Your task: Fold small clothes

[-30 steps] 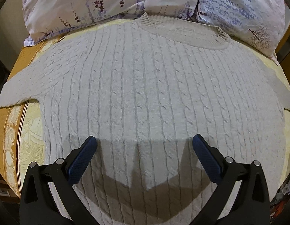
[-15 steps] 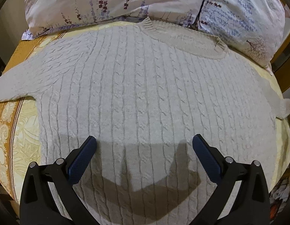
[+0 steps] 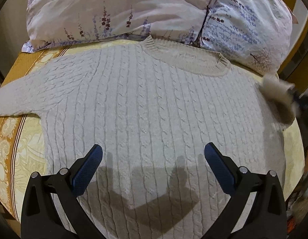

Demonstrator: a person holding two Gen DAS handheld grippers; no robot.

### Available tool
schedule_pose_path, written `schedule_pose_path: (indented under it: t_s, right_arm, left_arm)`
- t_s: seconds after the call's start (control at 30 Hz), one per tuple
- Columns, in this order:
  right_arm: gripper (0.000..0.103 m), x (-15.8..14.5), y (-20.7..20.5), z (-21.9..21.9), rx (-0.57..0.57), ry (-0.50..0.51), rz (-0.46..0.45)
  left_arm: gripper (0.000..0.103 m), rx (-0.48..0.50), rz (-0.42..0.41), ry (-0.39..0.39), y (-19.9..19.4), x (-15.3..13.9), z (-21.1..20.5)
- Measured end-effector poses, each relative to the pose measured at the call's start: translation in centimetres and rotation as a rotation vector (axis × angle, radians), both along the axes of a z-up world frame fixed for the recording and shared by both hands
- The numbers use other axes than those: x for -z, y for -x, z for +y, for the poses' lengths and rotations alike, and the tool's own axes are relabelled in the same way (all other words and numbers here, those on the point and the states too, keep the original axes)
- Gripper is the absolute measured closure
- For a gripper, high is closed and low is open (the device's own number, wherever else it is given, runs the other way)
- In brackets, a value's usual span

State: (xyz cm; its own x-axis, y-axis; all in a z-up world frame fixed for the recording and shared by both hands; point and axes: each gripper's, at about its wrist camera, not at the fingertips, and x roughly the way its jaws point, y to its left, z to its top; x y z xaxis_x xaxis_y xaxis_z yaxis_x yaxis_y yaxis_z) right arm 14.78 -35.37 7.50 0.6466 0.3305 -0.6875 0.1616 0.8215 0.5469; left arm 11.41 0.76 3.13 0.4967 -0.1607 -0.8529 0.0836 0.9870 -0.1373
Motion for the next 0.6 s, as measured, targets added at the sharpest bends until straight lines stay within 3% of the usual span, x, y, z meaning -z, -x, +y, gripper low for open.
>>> schedule_pose_path:
  t_s: [0.1, 0.2, 0.33, 0.37, 0.47, 0.5, 0.53, 0.6]
  right_arm:
    - [0.095, 2.6, 0.2, 2.4, -0.042, 0.039, 0.077]
    - [0.088, 2.6, 0.8, 2.6, -0.034, 0.024, 0.086]
    - [0.059, 1.5, 0.7, 1.6, 0.023, -0.003, 0.057]
    - [0.058, 1.3, 0.4, 1.4, 0.039, -0.004, 0.055]
    - [0.061, 1.4, -0.5, 0.3, 0.115, 0.001, 0.063]
    - [0.067, 1.6, -0.7, -0.1, 0.138, 0.022, 0.077]
    - [0.090, 1.8, -0.9, -0.3, 0.144, 0.036, 0.093]
    - [0.095, 1.3, -1.0, 0.2, 0.138, 0.051, 0.078]
  left_arm:
    - [0.001, -0.009, -0.001, 0.023, 0.0, -0.1, 0.3]
    - [0.001, -0.002, -0.023, 0.068, 0.1, -0.5, 0.6]
    - [0.001, 0.018, -0.026, 0.088, -0.4, -0.9, 0.2]
    - [0.001, 0.023, -0.028, 0.093, -0.6, -1.1, 0.1]
    - [0.001, 0.040, -0.025, 0.144, -1.1, -1.6, 0.1]
    - [0.001, 0.041, -0.019, 0.161, -1.2, -1.6, 0.2]
    - [0.001, 0.038, -0.013, 0.182, -1.4, -1.7, 0.4]
    - [0.001, 0.033, -0.009, 0.209, -1.6, -1.9, 0.8]
